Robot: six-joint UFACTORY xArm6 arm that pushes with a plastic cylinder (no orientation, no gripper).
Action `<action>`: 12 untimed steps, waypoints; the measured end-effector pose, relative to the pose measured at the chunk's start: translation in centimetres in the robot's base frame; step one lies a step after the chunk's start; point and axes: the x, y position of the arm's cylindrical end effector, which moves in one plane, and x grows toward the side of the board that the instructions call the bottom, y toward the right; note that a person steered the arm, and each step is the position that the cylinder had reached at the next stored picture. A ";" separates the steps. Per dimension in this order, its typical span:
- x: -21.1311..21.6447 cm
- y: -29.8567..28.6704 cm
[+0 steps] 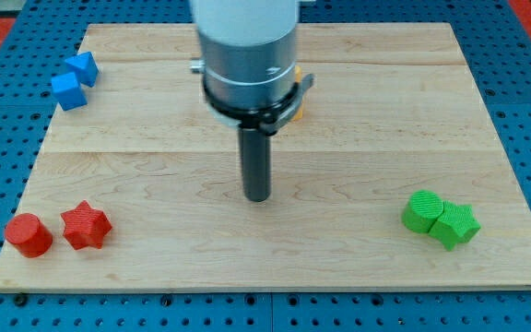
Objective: Push the heart into the hexagon
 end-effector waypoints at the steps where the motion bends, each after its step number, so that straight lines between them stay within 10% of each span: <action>1: -5.2 1.6; 5: -21.2 8.5; 10: -21.1 -1.0; 12: -19.6 5.2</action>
